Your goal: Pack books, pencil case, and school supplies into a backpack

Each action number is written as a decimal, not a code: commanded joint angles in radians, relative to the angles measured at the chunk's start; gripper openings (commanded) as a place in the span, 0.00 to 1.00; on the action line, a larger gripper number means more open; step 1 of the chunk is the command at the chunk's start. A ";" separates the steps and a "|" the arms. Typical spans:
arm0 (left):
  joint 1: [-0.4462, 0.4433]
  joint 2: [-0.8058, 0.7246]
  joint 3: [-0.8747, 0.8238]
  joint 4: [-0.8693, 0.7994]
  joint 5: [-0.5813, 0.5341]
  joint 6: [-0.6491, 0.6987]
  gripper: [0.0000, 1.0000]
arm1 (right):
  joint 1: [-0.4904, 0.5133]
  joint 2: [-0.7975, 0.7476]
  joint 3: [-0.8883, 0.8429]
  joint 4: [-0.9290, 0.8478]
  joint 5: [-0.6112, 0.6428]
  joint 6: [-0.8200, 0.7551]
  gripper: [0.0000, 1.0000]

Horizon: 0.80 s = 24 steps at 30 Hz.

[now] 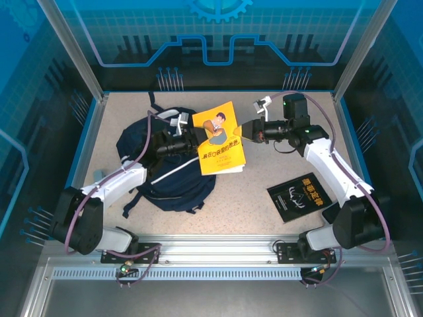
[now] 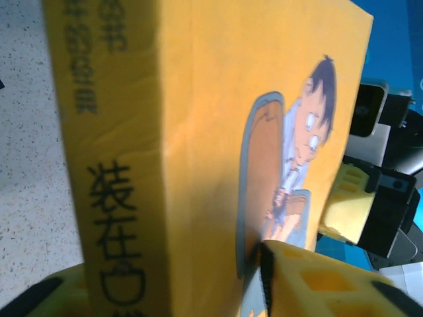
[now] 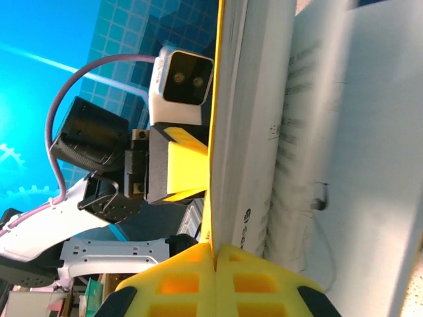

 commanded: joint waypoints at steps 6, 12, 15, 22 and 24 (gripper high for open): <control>0.016 -0.043 -0.014 0.059 -0.014 0.009 0.15 | -0.049 0.002 -0.036 -0.039 0.099 0.024 0.35; 0.055 -0.118 -0.039 0.013 -0.143 0.025 0.10 | -0.066 -0.058 -0.162 0.073 0.198 0.169 0.87; 0.067 -0.192 -0.032 -0.103 -0.285 0.066 0.10 | -0.036 -0.083 -0.226 0.211 0.210 0.236 1.00; 0.065 -0.313 -0.046 -0.159 -0.529 0.039 0.09 | 0.123 -0.038 -0.282 0.516 0.245 0.462 1.00; 0.065 -0.326 -0.050 -0.155 -0.565 0.022 0.08 | 0.165 -0.011 -0.289 0.630 0.264 0.542 1.00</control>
